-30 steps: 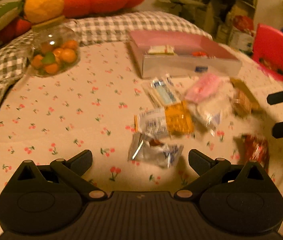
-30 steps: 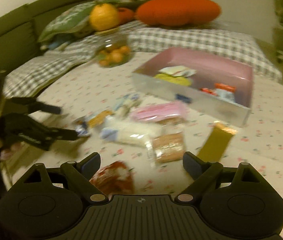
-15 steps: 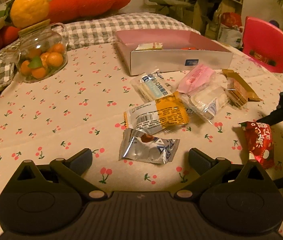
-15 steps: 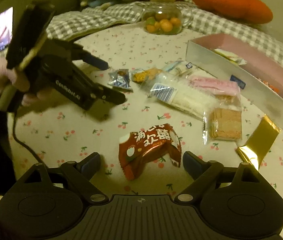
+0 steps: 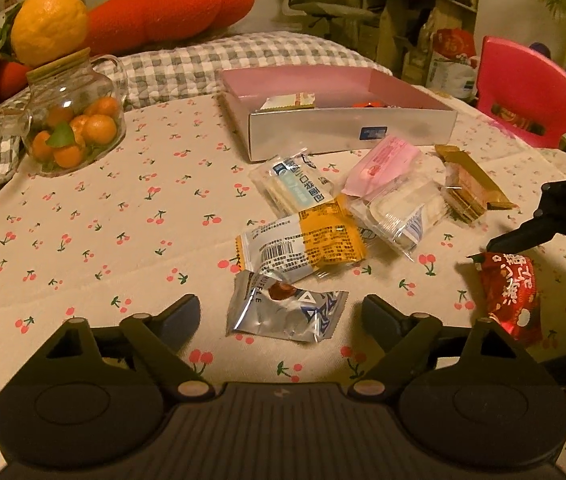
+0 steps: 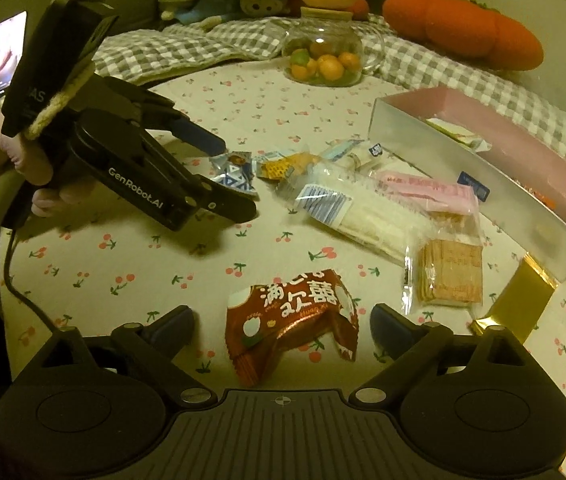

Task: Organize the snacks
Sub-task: 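Grasp the silver foil packet with the left gripper while the right gripper grasps the red wrapped snack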

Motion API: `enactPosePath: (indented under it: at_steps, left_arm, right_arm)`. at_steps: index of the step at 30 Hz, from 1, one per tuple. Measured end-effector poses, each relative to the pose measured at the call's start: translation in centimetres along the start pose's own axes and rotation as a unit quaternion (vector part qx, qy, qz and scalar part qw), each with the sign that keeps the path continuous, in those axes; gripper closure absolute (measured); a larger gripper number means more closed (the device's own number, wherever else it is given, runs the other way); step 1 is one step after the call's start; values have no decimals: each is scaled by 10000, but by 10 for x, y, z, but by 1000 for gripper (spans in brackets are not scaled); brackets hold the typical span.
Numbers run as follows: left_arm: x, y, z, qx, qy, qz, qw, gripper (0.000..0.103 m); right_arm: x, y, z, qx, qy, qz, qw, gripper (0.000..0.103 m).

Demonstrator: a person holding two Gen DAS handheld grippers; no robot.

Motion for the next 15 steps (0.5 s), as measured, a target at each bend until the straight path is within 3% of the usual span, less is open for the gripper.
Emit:
enactPosePath:
  at_steps: [5, 7, 10, 15]
  left_arm:
    - [2, 1, -2, 20, 32, 25, 10000, 33]
    - [3, 3, -3, 23, 39, 49, 10000, 48]
    - [5, 5, -4, 18, 80, 65, 9999, 60]
    - [6, 5, -5, 1, 126, 52, 9999, 62]
  right_arm:
    - [4, 1, -3, 59, 78, 57, 9999, 26]
    - [5, 2, -4, 92, 90, 87, 9999, 38]
    - [6, 2, -6, 130, 82, 90, 9998, 45]
    - [7, 2, -7, 112, 120, 109, 9998, 49]
Point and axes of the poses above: each gripper's, at about its wrist camera, not at the fingertips, and y roughly against the way its jaws point, z to its right, x to its top, the point moved 8 cm from there along -y, roughly the way its jaws point, and after that the axes turned 11 degrees about y, right-handed, at the moved point
